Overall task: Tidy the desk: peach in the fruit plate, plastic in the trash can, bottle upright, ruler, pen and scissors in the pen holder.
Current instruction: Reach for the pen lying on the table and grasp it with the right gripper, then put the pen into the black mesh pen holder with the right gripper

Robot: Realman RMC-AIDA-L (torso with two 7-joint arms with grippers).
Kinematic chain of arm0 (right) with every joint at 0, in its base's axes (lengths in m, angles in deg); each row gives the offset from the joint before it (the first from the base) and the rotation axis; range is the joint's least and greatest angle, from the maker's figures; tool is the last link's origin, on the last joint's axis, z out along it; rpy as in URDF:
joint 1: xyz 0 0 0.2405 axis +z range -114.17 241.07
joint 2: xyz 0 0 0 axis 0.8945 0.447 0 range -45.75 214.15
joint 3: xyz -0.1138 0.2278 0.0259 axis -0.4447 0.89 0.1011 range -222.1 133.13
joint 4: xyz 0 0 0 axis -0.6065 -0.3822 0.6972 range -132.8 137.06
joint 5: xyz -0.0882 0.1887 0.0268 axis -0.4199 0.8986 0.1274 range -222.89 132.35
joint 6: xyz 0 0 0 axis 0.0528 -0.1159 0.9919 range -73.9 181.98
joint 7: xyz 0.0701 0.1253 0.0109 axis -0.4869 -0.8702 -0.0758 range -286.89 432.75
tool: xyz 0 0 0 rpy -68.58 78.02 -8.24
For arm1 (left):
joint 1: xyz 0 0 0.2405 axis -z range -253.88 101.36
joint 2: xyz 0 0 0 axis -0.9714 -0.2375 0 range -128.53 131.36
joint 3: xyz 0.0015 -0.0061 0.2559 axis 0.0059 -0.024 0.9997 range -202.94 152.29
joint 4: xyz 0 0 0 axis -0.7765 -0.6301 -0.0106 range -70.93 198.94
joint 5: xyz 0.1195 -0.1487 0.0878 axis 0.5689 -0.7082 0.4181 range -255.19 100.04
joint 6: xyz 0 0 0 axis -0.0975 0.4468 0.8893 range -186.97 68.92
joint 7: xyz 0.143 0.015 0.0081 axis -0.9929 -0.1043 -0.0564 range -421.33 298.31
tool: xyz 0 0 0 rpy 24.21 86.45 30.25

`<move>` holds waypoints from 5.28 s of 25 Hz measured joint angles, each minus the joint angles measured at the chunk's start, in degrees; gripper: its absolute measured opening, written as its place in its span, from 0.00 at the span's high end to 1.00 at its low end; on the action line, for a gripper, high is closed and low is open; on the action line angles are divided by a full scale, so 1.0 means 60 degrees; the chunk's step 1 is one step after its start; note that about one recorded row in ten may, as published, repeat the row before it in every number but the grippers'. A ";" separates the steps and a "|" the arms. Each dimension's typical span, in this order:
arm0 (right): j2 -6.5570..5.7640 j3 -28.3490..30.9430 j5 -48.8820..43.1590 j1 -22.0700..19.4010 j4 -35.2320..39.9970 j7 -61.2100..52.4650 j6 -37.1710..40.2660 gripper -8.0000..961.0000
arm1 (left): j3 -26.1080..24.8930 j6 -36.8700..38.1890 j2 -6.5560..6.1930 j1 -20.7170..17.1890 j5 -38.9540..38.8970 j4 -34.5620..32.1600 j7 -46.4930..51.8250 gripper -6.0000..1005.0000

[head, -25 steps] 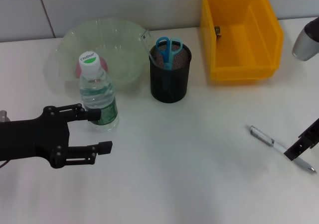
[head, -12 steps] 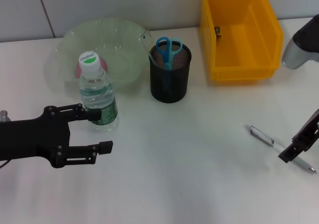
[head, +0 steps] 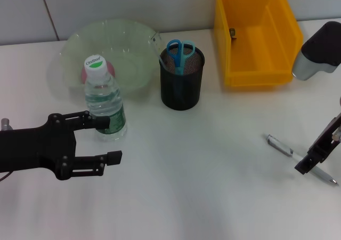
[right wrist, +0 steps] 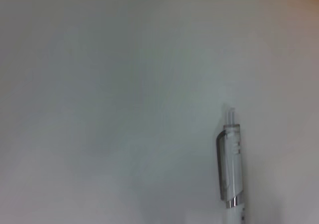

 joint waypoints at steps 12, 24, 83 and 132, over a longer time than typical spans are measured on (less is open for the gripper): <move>0.0078 -0.0018 -0.0150 0.0006 -0.0256 0.0001 -0.0230 0.41 | 0.0011 -0.0005 0.0003 0.0005 -0.0005 0.0000 0.0008 0.20; 0.0079 -0.0017 -0.0234 0.0018 -0.0290 -0.0001 -0.0265 0.43 | -0.0022 -0.0010 0.0002 0.0060 -0.0005 -0.0001 0.0000 0.20; 0.0094 -0.0486 -0.0381 0.0124 -0.0524 -0.0198 -0.0353 0.83 | -0.0062 0.0011 0.0002 0.0071 -0.0005 -0.0001 -0.0058 0.20; 0.0156 -0.2692 0.8352 -0.1588 0.0815 0.4145 -0.8136 0.85 | -0.0004 0.0044 0.0048 0.0017 -0.0080 0.0123 0.0080 0.20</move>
